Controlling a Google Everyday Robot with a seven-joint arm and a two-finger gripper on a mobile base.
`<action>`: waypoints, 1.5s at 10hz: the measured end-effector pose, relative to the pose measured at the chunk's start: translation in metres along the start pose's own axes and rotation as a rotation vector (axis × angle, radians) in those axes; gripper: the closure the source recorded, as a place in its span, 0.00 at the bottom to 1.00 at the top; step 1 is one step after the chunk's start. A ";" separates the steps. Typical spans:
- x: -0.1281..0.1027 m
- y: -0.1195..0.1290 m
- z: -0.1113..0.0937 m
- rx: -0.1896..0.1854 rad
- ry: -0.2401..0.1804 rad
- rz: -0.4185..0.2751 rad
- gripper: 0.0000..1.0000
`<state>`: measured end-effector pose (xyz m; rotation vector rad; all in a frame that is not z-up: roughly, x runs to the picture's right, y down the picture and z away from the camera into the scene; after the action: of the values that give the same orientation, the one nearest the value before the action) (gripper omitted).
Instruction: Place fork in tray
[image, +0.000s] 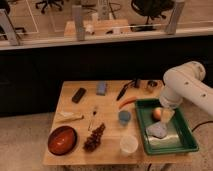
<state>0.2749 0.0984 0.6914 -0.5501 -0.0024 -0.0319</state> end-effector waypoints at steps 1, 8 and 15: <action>-0.006 -0.007 0.001 0.016 -0.017 -0.086 0.20; -0.138 -0.031 0.017 0.182 -0.246 -0.826 0.20; -0.169 -0.033 0.028 0.232 -0.291 -0.992 0.20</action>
<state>0.1050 0.0897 0.7312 -0.2728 -0.5574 -0.9074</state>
